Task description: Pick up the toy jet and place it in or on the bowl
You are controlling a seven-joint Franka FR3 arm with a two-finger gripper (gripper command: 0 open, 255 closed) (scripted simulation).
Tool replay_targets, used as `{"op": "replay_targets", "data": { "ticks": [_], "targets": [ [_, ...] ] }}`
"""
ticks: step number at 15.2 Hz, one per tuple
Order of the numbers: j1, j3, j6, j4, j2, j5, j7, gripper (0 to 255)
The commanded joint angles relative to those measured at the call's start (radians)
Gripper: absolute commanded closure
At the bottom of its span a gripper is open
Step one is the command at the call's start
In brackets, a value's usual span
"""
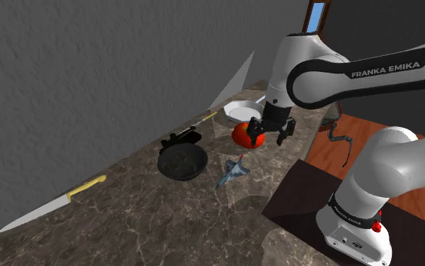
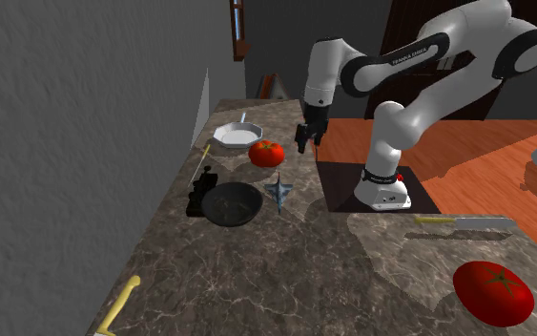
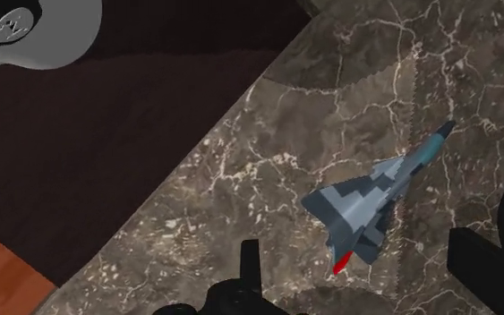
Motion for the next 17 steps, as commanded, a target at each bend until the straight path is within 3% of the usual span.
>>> {"op": "replay_targets", "data": {
  "ticks": [1,5,8,11,17],
  "targets": [
    [-0.004,0.071,0.111,-0.036,0.048,0.061,0.114,0],
    [-0.031,0.219,0.322,-0.051,0.192,0.159,0.33,0],
    [-0.09,0.343,0.489,-0.031,0.337,0.197,0.501,0],
    [-0.208,0.492,0.654,0.008,0.497,0.169,0.701,0],
    [-0.305,0.582,0.782,0.012,0.626,0.091,0.772,0]
  ]
}}
